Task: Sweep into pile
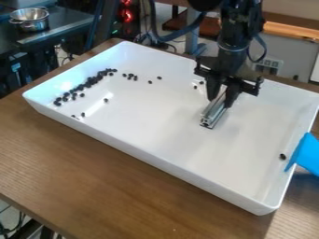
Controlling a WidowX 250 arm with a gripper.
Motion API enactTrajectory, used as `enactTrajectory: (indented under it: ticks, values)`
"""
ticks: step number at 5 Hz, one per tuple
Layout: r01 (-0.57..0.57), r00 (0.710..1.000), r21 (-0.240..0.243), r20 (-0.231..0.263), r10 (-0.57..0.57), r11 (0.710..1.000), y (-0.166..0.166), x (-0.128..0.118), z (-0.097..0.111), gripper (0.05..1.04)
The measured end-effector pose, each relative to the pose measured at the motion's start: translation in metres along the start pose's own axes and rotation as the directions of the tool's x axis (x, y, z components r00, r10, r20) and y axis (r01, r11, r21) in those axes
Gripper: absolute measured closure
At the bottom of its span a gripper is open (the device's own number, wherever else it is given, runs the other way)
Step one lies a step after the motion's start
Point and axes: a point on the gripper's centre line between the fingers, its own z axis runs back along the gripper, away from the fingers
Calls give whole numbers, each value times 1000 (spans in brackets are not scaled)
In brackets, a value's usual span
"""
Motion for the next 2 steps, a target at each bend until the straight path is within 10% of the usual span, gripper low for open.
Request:
enactTrajectory:
  ticks: [2]
  values:
    - [-64, 998, -10, -23, 64, 998, 31, 8, -7, 741]
